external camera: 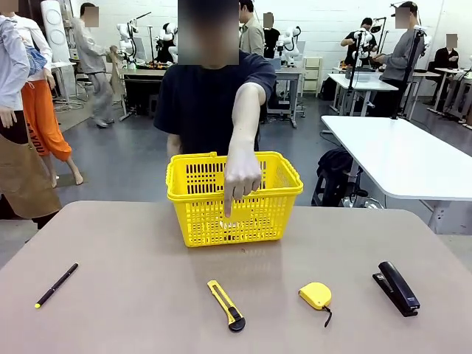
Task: Place the items the person wants into the basket.
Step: Pick up the item the person points to and place it in the Market Basket.
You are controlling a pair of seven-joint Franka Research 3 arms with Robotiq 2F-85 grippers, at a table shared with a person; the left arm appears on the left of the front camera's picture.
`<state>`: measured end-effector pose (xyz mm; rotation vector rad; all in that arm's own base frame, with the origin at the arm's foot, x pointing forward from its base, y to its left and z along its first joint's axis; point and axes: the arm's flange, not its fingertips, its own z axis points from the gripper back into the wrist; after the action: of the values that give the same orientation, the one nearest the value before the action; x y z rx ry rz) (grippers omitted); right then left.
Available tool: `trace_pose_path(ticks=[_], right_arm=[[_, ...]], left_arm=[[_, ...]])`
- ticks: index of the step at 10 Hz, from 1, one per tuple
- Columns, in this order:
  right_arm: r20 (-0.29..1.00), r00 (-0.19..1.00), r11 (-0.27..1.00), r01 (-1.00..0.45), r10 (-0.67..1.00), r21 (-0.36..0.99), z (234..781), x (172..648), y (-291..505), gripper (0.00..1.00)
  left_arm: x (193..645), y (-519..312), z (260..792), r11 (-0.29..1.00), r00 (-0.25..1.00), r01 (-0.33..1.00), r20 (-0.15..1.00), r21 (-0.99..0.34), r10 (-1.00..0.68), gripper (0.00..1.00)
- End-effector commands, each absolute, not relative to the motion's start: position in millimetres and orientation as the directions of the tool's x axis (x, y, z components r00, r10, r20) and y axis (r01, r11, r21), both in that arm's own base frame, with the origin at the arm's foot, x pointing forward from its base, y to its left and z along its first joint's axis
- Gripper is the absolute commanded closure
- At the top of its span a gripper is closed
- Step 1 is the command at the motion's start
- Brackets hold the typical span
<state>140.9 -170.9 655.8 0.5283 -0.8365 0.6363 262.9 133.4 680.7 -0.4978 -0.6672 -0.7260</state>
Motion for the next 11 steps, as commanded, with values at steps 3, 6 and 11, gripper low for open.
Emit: trace_pose_path(ticks=[3,6,11], right_arm=[[0.807,0.506,0.692,-0.7,0.304,0.178,655.2,140.9,-170.4,0.0],[0.807,0.506,0.692,-0.7,0.304,0.178,655.2,140.9,-170.4,0.0],[0.807,0.506,0.692,-0.7,0.304,0.178,655.2,140.9,-170.4,0.0]], left_arm=[[262.9,134.3,680.9,0.652,0.561,0.735,0.705,-0.183,-0.434,0.0],[253.6,112.8,682.5,0.725,0.615,0.669,0.669,-0.164,-0.416,0.0],[291.1,-130.6,659.7,0.631,0.622,0.767,0.105,0.118,-0.776,0.0]])
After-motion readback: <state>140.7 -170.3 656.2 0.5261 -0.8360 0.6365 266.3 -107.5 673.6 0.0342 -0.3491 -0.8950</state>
